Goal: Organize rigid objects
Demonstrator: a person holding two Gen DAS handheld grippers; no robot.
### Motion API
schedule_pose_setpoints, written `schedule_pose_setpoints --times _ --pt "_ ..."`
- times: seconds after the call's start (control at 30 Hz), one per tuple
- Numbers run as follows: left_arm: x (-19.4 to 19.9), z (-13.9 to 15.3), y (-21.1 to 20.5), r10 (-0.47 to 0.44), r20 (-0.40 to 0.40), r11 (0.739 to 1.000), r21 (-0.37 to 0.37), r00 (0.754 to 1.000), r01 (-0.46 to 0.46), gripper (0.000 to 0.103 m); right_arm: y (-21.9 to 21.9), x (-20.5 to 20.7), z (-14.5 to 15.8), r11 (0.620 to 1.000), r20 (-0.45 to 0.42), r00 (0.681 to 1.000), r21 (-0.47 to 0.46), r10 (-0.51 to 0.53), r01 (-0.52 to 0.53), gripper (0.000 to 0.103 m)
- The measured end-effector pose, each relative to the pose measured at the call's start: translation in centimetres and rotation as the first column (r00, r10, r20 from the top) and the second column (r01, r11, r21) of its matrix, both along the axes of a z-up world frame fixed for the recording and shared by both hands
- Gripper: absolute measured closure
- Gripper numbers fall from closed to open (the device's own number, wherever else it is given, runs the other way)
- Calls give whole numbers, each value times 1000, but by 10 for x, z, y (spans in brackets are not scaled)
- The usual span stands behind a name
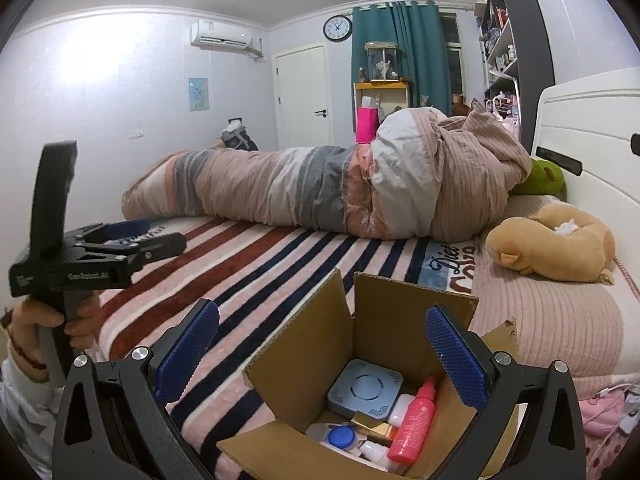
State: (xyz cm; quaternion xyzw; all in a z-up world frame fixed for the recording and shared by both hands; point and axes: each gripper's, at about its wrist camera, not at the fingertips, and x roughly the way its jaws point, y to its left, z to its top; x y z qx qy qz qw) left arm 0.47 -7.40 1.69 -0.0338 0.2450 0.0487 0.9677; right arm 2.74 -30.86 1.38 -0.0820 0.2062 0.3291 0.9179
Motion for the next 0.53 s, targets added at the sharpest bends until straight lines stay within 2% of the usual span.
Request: schedule_pose_setpoints --times 0.53 --pt "-5 0 -4 -4 13 1000 5 1000 4 1 1 0 -2 1000 -26 1000 8 -17 18 0"
